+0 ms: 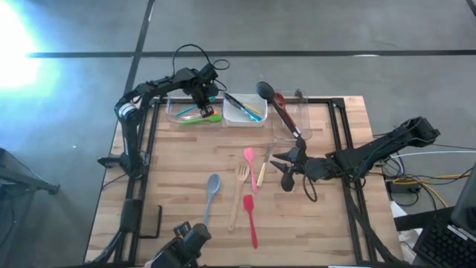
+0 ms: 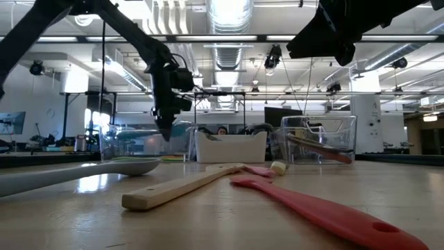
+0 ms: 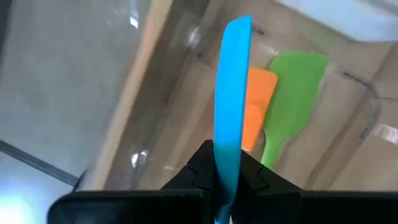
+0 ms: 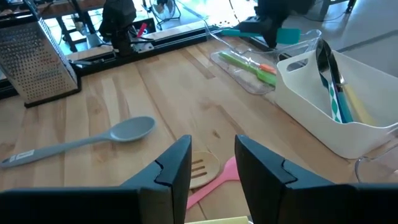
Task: Pick & Place Kitchen Items
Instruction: Put the blue spatula into the left transparent bin, then put the gray ladle into the right transparent bin
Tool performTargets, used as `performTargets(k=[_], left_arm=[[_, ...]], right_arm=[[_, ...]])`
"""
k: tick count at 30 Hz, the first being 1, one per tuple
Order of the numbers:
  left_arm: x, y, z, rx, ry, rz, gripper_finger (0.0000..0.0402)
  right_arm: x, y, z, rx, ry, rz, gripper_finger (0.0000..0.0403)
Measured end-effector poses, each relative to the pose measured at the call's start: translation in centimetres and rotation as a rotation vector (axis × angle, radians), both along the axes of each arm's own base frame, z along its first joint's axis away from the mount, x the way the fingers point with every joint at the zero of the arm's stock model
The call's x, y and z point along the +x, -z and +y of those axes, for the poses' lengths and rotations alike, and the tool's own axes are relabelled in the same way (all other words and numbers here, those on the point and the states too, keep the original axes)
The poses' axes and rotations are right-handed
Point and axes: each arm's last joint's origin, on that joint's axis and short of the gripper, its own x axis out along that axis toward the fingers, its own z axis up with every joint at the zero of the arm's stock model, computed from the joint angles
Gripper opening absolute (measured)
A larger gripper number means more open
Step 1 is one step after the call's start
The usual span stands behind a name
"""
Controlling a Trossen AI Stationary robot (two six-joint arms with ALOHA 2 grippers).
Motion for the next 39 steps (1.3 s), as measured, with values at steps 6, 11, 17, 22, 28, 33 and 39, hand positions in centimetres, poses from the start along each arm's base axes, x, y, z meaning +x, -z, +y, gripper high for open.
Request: performTargets(k=[6,11,17,22,28,33,39], left_arm=[[0.5,2.2,0.4,-0.053,0.002,0.029,0.0019],[0.7,3.6,0.7,-0.082,0.003,0.055,0.0019],[0.8,4.1,0.7,-0.092,-0.005,0.062,0.0033],[0.7,4.0,0.7,-0.092,-0.012,0.061,0.01],[0.4,3.6,0.5,-0.114,-0.023,0.107,0.0145],[0.3,2.4,0.3,-0.137,-0.026,0.15,0.0159],[0.3,-0.2,0.3,-0.152,-0.062,0.155,0.0158]], right_arm=[[0.0,0.0,0.0,0.0,0.0,0.0,0.0109],[0.0,0.0,0.0,-0.002,0.0,0.004,0.0101],[-0.1,0.1,0.0,-0.006,0.0,0.015,0.0095],[-0.1,0.2,0.0,-0.006,0.0,0.018,0.0099],[-0.1,0.2,0.0,-0.006,0.0,0.018,0.0105],[-0.1,0.2,0.0,-0.007,0.0,0.018,0.0098],[-0.1,0.2,0.0,-0.006,0.0,0.018,0.0089]])
